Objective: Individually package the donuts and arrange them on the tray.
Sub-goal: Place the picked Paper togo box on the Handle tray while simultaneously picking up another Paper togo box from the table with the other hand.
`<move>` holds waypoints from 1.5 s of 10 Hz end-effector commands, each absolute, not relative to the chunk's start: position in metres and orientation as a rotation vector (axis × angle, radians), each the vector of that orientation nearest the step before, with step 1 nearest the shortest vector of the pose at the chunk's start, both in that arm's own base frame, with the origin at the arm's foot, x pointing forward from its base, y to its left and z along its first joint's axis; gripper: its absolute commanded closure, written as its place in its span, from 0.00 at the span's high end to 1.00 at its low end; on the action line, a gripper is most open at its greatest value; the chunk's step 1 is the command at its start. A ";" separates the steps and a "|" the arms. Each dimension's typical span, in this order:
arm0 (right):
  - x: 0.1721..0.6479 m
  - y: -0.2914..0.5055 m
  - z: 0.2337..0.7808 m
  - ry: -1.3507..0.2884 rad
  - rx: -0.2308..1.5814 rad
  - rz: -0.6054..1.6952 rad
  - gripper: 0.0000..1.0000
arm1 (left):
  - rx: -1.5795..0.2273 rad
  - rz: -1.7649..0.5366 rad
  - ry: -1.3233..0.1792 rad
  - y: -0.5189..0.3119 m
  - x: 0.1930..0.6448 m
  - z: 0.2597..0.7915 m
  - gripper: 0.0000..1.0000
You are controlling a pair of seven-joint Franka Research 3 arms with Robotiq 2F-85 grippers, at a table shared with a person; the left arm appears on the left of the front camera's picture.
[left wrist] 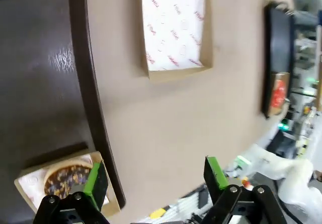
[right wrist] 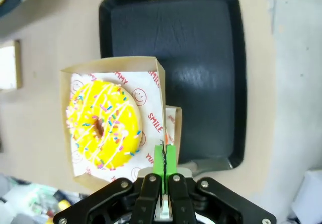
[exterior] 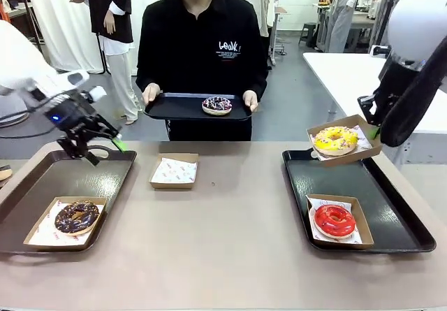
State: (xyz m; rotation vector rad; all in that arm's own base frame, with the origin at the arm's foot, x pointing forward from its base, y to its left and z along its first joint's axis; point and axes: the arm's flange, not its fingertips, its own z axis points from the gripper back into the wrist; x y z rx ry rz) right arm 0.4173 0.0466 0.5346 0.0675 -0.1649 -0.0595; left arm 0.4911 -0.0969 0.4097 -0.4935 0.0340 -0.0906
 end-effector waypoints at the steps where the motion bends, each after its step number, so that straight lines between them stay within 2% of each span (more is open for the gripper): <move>1: 0.431 0.042 0.540 -0.088 0.115 -0.055 0.01 | -0.369 -0.123 0.014 -0.128 0.514 0.397 1.00; 6: 0.423 0.045 0.534 -0.126 0.084 -0.057 0.01 | -0.153 -0.248 -0.106 -0.207 0.534 0.368 1.00; 9: 0.423 0.045 0.534 -0.126 0.084 -0.057 0.01 | -0.066 -0.265 -0.184 -0.219 0.535 0.369 1.00; 15: 0.423 0.045 0.534 -0.126 0.084 -0.057 0.01 | -0.109 -0.295 -0.147 -0.215 0.532 0.370 1.00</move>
